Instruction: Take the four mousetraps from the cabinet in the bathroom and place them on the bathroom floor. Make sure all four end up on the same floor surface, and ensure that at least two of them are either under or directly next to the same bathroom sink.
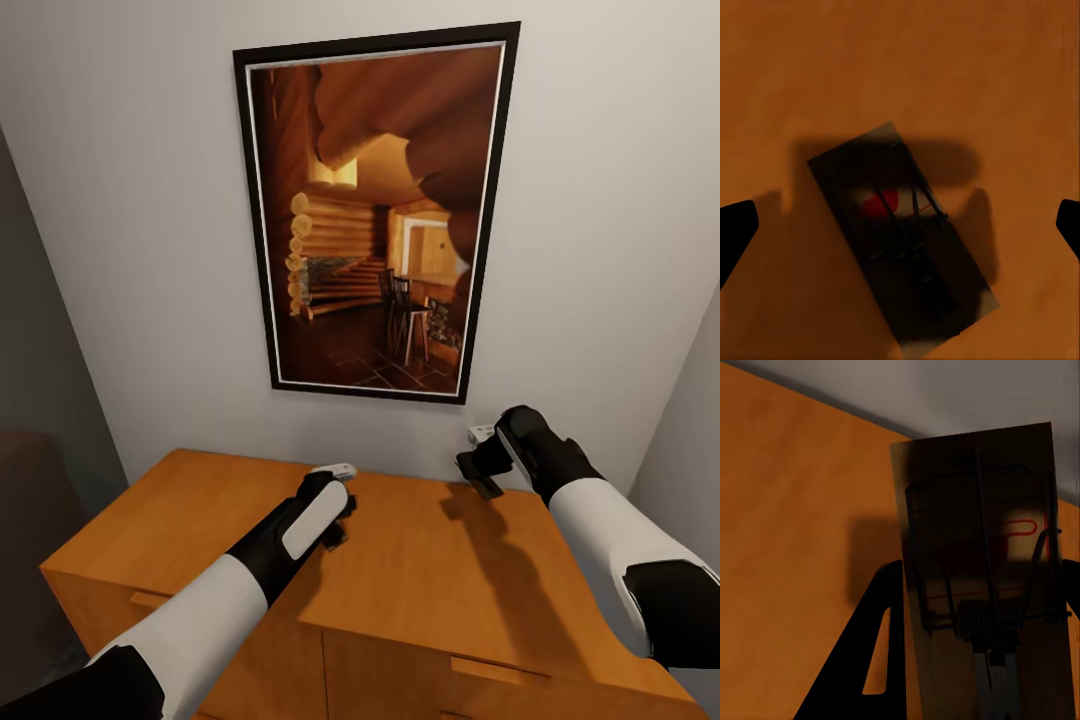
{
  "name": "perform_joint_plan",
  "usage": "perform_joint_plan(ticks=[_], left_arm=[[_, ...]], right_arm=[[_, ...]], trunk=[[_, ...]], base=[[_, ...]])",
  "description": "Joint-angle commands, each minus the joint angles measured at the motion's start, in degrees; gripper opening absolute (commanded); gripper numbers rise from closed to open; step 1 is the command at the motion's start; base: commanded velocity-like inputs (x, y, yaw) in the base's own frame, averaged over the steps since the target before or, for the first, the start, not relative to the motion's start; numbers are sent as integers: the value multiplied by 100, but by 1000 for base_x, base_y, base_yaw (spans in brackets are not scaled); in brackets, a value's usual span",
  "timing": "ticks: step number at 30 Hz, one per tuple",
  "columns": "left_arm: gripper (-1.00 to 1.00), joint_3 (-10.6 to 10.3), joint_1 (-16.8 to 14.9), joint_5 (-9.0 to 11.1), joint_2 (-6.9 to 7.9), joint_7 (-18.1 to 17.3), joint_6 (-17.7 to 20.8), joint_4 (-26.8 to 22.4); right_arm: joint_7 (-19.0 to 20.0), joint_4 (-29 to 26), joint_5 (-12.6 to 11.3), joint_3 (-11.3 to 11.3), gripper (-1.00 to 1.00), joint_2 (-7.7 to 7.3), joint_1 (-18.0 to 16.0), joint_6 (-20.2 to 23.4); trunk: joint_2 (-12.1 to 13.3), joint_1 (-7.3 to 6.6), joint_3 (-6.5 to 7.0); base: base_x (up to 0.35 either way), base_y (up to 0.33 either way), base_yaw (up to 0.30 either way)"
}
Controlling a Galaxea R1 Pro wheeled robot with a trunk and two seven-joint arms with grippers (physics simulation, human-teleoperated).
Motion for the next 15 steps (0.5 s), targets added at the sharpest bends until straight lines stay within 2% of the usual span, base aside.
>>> perform_joint_plan(ticks=[1,6,15], left_arm=[[100,-10,-7,28,0,37,19,-36],[100,-10,-7,29,0,28,33,-281],[100,-7,-7,29,0,54,59,-358]], right_arm=[[58,-7,43,26,-100,-16,-5,15],[57,-6,44,35,-100,-57,-5,15],[65,-4,37,37,-100,-65,-5,15]], trunk=[[-48,24,-27],[-248,133,-117],[-248,133,-117]], base=[[0,0,0],[0,0,0],[0,0,0]])
